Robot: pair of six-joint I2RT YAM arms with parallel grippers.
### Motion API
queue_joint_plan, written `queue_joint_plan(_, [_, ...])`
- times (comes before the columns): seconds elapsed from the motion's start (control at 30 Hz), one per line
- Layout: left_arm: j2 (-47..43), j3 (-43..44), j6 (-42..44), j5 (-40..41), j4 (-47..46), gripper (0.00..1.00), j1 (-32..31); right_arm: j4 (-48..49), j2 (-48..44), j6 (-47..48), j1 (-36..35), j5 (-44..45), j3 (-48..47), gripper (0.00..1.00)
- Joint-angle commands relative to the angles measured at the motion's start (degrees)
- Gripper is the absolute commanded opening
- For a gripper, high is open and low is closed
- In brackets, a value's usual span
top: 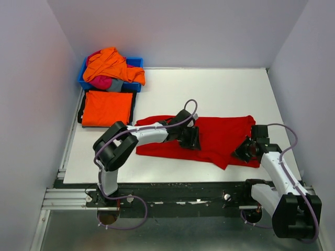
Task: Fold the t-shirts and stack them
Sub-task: Fold the other side of the tshirt into a rectangle, then rotate the tshirt 90 degrees
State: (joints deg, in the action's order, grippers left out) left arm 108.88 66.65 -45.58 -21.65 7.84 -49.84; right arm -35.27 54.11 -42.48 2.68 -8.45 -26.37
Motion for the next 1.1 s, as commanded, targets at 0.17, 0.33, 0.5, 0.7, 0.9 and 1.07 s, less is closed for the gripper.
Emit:
queue_joint_plan(0.17, [-13.51,1.02,7.25,13.19,9.29,0.63,1.24,-2.44,1.88,-0.41,-0.22,11.78,-9.84,0.01])
queue_joint_plan(0.33, [-22.91,-1.61,10.86,32.7,13.69,0.9,2.82,1.33,1.7,-0.59,-0.22,16.7,-10.81,0.01])
queue_joint_plan(0.5, [-30.12,-7.14,9.37,40.11,12.92,0.99,7.73,3.71,6.43,-1.29,-0.3,20.3,-12.3,0.01])
queue_joint_plan(0.7, [-27.77,-7.07,13.59,39.4,11.06,0.67,15.03,4.68,16.36,-2.26,-0.13,22.07,-17.65,0.01])
queue_joint_plan(0.9, [-20.92,-2.85,14.73,36.24,12.55,0.13,18.29,4.24,24.89,-3.49,0.05,22.16,-23.63,0.01])
queue_joint_plan(1.07, [-13.89,0.05,15.08,34.48,13.17,0.0,20.83,2.75,31.75,-4.71,0.22,21.81,-28.03,0.01])
